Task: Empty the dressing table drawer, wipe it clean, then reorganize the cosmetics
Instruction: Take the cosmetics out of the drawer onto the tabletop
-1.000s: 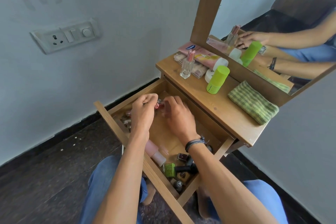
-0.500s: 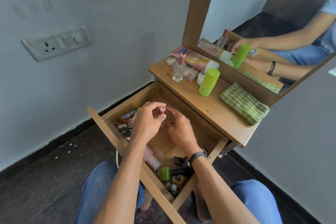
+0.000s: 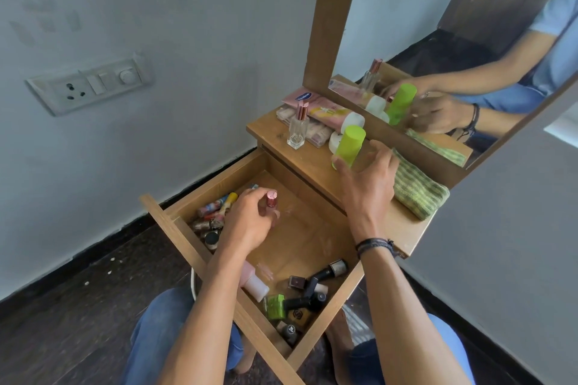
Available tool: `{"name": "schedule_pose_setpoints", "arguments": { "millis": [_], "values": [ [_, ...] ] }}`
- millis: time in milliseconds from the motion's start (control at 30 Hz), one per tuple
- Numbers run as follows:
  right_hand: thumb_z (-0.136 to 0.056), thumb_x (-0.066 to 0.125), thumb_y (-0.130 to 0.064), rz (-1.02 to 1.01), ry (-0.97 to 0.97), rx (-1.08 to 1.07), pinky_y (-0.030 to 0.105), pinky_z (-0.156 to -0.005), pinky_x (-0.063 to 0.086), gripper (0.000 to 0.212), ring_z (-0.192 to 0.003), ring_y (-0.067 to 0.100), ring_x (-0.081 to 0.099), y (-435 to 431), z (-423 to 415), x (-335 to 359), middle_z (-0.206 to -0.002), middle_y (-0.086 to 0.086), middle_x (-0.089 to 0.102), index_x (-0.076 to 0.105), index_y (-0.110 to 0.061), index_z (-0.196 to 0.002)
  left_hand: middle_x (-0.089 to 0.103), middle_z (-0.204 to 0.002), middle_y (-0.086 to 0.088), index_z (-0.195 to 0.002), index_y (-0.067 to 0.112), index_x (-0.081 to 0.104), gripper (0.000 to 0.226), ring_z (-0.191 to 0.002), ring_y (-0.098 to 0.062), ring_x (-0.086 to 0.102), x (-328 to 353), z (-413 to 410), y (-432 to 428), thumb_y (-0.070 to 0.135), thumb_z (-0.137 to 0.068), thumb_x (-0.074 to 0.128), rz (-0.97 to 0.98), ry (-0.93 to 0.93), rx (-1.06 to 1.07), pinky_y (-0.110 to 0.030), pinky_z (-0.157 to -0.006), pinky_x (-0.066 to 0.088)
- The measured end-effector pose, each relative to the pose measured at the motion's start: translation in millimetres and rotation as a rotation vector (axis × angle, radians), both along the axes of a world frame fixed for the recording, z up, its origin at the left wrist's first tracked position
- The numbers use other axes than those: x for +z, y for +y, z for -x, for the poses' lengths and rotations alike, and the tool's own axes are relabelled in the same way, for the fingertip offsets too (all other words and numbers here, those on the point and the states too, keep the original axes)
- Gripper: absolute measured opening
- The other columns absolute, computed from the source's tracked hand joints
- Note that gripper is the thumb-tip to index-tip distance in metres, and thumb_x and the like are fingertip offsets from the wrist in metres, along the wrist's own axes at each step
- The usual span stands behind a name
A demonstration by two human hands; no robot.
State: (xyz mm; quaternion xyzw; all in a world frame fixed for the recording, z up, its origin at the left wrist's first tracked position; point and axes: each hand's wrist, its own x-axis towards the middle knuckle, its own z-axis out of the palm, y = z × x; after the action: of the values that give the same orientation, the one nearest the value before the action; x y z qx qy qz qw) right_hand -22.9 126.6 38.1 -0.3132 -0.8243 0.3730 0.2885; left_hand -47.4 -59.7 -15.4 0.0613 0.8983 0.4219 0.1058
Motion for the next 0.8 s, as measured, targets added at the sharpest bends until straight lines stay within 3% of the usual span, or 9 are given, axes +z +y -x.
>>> {"name": "schedule_pose_setpoints", "arguments": {
  "millis": [67, 267, 467, 800],
  "values": [
    [-0.083, 0.08, -0.044, -0.005, -0.06, 0.016, 0.034, -0.093, 0.037, 0.062, -0.12, 0.024, 0.052, 3.8, 7.4, 0.2, -0.132, 0.004, 0.053, 0.055, -0.015, -0.132, 0.057, -0.133, 0.004, -0.136, 0.027, 0.061, 0.044, -0.122, -0.022, 0.055, -0.7, 0.5, 0.0, 0.022, -0.093, 0.071, 0.013, -0.004, -0.003, -0.027, -0.085, 0.037],
    [-0.083, 0.075, -0.04, -0.075, -0.092, -0.001, 0.036, -0.079, 0.041, 0.038, -0.096, 0.03, 0.062, 15.6, 11.1, -2.0, -0.1, 0.006, 0.068, 0.066, -0.014, -0.108, 0.056, -0.137, 0.003, -0.139, 0.026, 0.058, 0.047, -0.124, -0.022, 0.054, 0.2, 0.7, -0.4, 0.023, -0.094, 0.071, 0.031, -0.017, -0.008, -0.026, -0.085, 0.036],
    [-0.08, 0.076, -0.036, -0.069, -0.026, -0.078, 0.035, -0.075, 0.042, 0.027, -0.088, 0.031, 0.06, 37.2, 5.5, 14.8, -0.089, 0.006, 0.069, 0.066, -0.013, -0.09, 0.056, -0.138, 0.002, -0.14, 0.025, 0.056, 0.05, -0.123, -0.021, 0.054, -1.1, 0.6, 0.2, 0.022, -0.092, 0.072, 0.019, -0.03, -0.014, -0.026, -0.085, 0.037],
    [-0.084, 0.075, -0.027, -0.015, -0.164, -0.054, 0.035, -0.076, 0.042, 0.023, -0.097, 0.04, 0.062, 59.2, 27.1, 18.2, -0.1, 0.014, 0.072, 0.068, -0.011, -0.099, 0.06, -0.132, 0.003, -0.138, 0.029, 0.056, 0.05, -0.119, -0.021, 0.058, -5.8, 2.6, 0.5, 0.023, -0.091, 0.073, 0.026, -0.041, -0.019, -0.027, -0.085, 0.043]
  ]
}}
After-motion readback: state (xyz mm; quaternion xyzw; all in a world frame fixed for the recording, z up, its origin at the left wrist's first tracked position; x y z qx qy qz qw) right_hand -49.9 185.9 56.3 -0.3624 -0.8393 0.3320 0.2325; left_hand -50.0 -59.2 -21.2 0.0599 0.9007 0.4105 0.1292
